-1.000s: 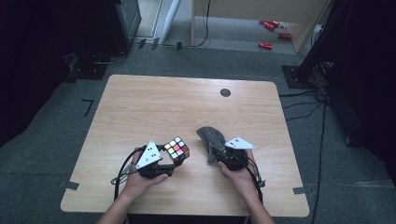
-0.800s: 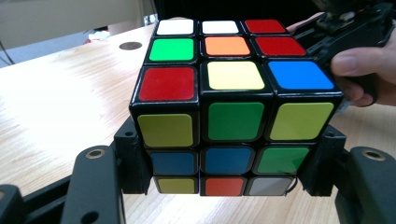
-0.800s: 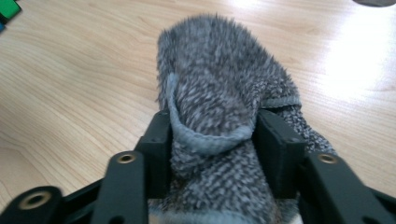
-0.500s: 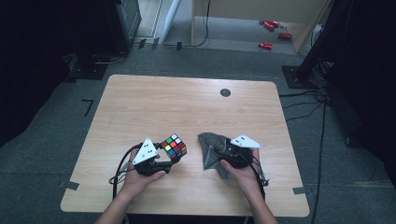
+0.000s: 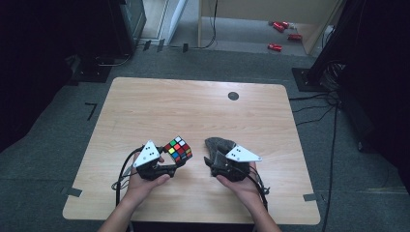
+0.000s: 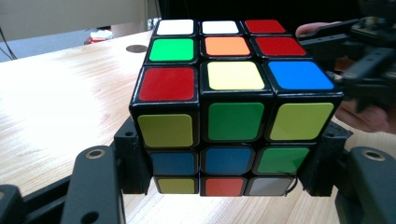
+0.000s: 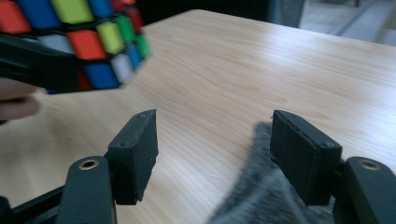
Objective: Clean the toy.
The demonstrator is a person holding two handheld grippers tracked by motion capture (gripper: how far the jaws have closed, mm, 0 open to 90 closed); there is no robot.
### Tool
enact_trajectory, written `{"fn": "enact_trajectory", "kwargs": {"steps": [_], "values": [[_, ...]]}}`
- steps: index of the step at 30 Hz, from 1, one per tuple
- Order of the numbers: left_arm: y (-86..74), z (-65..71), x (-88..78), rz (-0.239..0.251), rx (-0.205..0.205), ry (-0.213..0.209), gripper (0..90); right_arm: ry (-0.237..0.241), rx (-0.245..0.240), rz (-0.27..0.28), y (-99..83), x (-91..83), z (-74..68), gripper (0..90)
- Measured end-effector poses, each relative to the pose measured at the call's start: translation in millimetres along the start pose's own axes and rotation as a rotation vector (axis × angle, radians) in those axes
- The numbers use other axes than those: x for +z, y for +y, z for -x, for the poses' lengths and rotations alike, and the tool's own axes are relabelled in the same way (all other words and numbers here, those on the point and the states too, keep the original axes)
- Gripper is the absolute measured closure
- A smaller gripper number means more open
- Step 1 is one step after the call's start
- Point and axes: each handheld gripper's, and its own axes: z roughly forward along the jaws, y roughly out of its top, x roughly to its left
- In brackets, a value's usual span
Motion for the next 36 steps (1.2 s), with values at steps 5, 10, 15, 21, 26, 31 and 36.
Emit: {"fn": "enact_trajectory", "kwargs": {"steps": [5,10,15,21,26,31,36], "values": [[-5.4,3.7,6.3,-0.052,0.056,0.043,34.8,0.011,0.006,0.032,8.0,-2.9,-12.7,32.9],[-9.7,11.7,16.3,-0.112,0.111,0.073,34.8,0.043,0.003,0.051,15.8,-4.9,-26.1,32.5],[-11.9,18.8,22.9,-0.147,0.148,0.085,34.8,0.066,0.007,0.041,18.7,-1.6,-38.4,30.2],[-14.1,27.6,28.8,-0.164,0.184,0.096,34.8,0.068,0.028,0.021,20.1,2.2,-46.7,27.5],[-14.4,36.3,31.3,-0.144,0.216,0.108,34.7,0.033,0.069,-0.036,18.1,9.7,-52.5,24.2],[-14.9,43.0,31.9,-0.123,0.253,0.111,34.7,0.024,0.121,-0.071,15.3,13.9,-52.2,24.8],[-15.8,45.6,32.8,-0.115,0.270,0.114,34.7,0.031,0.149,-0.093,14.1,16.1,-53.5,30.0]]}}
